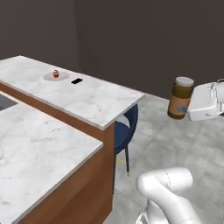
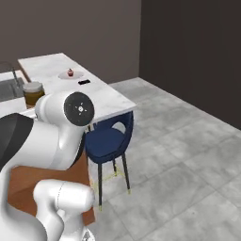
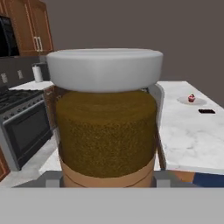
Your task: Take the cinnamon bottle from the cabinet and place it on the dining table, next to the plate with the cupcake. Then take the chocolate from the dining counter and place it on the cupcake plate.
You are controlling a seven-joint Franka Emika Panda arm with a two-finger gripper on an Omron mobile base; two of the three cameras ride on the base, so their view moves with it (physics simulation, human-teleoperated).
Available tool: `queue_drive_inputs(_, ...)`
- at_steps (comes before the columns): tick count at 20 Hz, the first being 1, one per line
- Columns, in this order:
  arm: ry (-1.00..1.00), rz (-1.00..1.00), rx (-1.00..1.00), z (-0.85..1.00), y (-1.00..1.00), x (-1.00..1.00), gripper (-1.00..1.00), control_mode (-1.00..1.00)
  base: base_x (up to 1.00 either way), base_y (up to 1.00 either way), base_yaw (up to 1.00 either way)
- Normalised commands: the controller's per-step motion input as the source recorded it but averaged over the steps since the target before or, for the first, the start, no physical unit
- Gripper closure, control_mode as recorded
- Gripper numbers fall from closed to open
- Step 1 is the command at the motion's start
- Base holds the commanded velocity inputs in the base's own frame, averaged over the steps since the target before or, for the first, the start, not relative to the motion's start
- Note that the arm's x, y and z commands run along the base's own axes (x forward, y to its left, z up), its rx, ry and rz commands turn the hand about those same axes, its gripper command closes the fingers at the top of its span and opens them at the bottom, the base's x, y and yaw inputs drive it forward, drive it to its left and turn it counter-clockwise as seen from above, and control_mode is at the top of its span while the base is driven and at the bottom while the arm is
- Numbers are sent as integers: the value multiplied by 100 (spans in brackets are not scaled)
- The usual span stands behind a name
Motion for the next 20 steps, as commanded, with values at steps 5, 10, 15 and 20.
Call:
queue_drive_inputs(5, 0, 0, 0, 0, 0, 0, 100, 100, 82, -36, 3)
queue_drive_inputs(10, 0, 0, 0, 0, 0, 0, 100, 100, 81, -35, 4)
queue_drive_inputs(15, 0, 0, 0, 0, 0, 0, 100, 100, 80, -34, 7)
queue_drive_inputs(20, 0, 0, 0, 0, 0, 0, 100, 100, 80, -32, 9)
